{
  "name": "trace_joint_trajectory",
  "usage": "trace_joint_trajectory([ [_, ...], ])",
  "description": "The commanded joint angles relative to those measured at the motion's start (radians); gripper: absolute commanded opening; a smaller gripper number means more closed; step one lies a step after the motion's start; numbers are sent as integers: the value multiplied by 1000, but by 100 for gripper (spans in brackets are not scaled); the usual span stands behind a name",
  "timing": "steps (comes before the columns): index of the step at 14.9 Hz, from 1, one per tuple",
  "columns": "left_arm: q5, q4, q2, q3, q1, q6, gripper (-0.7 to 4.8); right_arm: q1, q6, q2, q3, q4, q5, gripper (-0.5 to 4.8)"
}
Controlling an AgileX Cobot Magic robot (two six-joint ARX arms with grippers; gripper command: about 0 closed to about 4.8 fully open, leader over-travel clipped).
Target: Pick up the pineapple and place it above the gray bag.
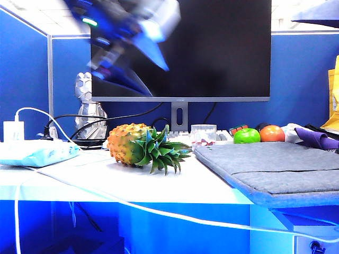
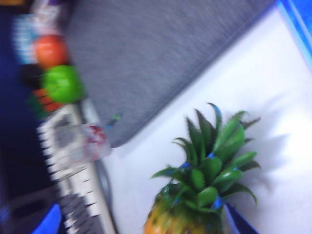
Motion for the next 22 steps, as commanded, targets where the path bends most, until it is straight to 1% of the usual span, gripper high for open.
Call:
trace_joint_trajectory([
  [1,-56,-119,133,129,-10,63,439,1,-6,-2,6,10,-34,479],
  [3,-76,-159,213,180,-8,85,433,1,-6,-2,6,3,-60,479],
  [5,-127,-165,264,184,-8,162,431,1,-6,-2,6,-1,-62,479],
  [7,-149,-156,307,183,-8,187,430,1,-6,-2,6,-1,-65,479],
  [8,-187,-126,346,188,-8,230,430,1,-6,-2,6,-1,-72,479],
  [12,-209,-37,444,252,-13,235,425,1,-15,-1,6,-24,-78,479],
  [14,-213,-3,468,300,-16,223,422,1,-98,-1,6,-101,-62,479],
  [15,-202,27,468,301,-16,224,393,1,-137,3,6,-149,-42,479],
  [16,-202,48,468,301,-16,224,393,1,-168,9,6,-199,-23,479],
  [17,-202,51,471,301,-16,201,393,1,-192,18,6,-278,3,479],
  [19,-201,56,481,301,-16,194,392,2,-194,30,6,-332,1,479],
  [21,-202,116,497,301,-16,190,392,21,-198,35,6,-368,-20,479],
  [22,-204,171,512,301,-16,165,392,44,-207,35,6,-380,-22,479],
])
